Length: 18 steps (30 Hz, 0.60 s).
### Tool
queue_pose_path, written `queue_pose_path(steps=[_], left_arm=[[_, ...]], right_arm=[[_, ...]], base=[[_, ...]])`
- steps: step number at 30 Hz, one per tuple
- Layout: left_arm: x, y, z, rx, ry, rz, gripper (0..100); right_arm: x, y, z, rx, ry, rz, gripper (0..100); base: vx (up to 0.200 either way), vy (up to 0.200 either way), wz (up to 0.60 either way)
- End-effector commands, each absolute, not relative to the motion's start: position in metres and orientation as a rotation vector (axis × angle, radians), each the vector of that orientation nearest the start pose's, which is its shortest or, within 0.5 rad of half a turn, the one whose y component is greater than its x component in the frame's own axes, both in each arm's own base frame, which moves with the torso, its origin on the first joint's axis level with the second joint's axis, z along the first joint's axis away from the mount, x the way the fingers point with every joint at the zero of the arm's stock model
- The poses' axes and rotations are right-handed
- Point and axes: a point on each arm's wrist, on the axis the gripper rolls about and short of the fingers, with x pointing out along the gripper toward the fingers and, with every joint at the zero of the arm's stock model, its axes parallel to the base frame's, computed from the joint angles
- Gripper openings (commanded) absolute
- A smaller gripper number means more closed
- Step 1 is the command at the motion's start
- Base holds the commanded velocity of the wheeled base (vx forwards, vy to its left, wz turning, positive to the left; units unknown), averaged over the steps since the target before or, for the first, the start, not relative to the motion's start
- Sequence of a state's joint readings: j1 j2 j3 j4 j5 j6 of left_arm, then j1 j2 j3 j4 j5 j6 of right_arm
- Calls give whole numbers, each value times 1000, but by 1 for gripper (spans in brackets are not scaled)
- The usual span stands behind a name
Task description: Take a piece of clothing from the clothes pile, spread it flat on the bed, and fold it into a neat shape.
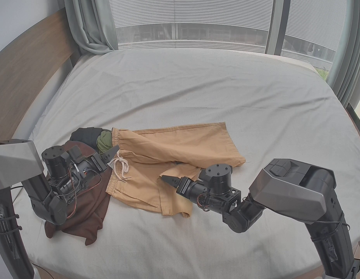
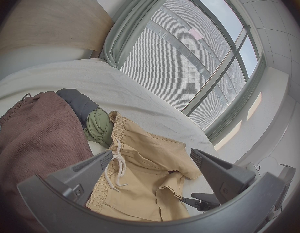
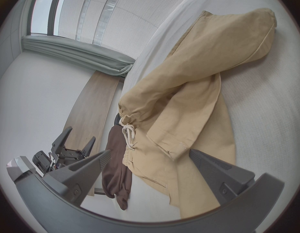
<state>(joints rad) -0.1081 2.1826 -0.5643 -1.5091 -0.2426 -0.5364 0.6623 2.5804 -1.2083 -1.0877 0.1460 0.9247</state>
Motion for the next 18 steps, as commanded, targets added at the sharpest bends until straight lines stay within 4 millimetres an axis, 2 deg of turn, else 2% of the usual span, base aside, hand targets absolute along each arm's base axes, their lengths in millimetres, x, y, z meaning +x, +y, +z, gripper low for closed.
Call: queue_pose_path(steps=[1,7,15,16,18], left_arm=[[339,-42,55,-538,203,-311,100],[339,-42,54,-538,204,-312,100],[339,-42,54,-538,199,-314,100],[339,-42,54,-538,199,-312,100],[339,-42,54,-538,197,-313,100]], right_arm=[[365,288,-28,808,627,608,100],[368,290,-38,825,639,595,100],[373,287,-40,855,632,572,100],[375,286,-41,856,627,560,0],[377,285,-45,856,624,548,0]], base=[[0,0,0],[0,0,0],[0,0,0],[0,0,0],[0,0,0]])
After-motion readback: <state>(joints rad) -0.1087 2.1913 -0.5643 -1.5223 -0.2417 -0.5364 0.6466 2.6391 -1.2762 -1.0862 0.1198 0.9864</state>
